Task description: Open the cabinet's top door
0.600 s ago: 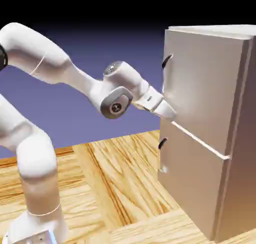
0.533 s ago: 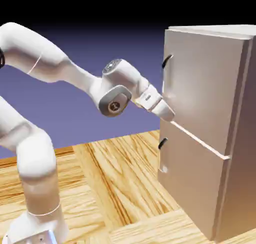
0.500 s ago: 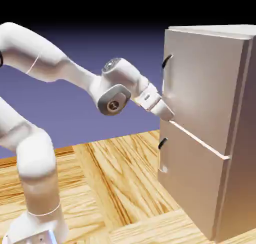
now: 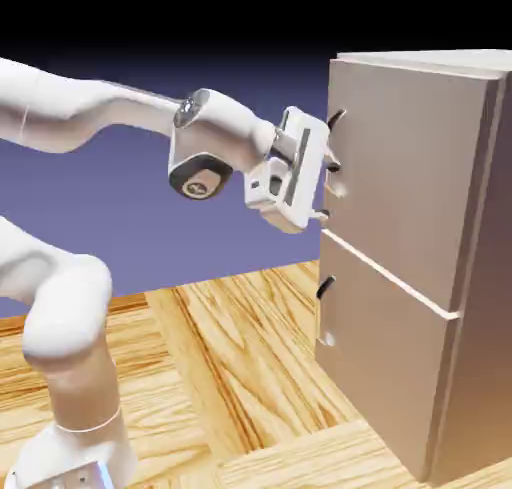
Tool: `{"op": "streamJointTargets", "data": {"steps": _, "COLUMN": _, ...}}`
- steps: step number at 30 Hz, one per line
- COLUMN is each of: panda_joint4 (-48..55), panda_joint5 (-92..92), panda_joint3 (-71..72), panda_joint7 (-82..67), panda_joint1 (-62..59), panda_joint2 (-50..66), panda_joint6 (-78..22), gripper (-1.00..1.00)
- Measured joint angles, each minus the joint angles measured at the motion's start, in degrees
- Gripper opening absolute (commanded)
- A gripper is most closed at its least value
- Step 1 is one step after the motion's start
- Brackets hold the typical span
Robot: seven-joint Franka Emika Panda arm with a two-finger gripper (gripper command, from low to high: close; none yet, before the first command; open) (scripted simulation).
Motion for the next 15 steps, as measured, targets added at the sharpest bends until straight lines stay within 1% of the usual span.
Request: {"op": "streamJointTargets", "data": {"steps": 15, "panda_joint4": 2.31, "panda_joint5": 37.38, "panda_joint3": 14.86, "panda_joint7": 24.86, "panda_joint1": -12.70, "panda_joint2": -11.02, "panda_joint6": -4.14, "gripper": 0.00}}
